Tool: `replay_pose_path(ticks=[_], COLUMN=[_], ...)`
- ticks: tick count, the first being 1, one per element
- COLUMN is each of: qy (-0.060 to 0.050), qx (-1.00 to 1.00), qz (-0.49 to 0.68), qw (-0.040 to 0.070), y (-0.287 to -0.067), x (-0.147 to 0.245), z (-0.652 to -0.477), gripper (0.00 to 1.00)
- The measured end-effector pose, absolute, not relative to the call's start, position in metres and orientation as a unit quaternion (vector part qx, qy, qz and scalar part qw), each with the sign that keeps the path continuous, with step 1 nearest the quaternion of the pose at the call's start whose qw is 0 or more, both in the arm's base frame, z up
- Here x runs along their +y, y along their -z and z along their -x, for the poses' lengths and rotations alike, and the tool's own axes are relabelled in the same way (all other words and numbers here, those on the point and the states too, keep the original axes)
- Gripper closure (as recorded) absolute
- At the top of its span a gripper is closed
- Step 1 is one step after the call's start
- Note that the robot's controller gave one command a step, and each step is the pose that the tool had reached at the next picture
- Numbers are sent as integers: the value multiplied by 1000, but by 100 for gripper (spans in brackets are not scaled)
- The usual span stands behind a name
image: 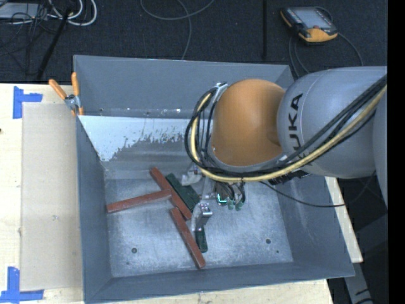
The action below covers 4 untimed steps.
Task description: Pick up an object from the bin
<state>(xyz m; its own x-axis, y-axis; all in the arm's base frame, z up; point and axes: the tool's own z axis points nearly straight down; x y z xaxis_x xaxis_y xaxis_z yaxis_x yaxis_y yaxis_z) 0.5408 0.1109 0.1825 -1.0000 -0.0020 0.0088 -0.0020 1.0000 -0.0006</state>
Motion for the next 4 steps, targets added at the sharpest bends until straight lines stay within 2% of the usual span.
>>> replay_pose_path(ticks=[1,2,3,4], qy=[0,0,0,0], qx=[-1000,-999,-997,-989], qz=[1,-45,-74,-149], qw=[1,-3,1,-1], y=[-186,-149,-138,-134], x=[110,147,163,221], z=[-543,-596,-604,-601], gripper=[0,0,0,0])
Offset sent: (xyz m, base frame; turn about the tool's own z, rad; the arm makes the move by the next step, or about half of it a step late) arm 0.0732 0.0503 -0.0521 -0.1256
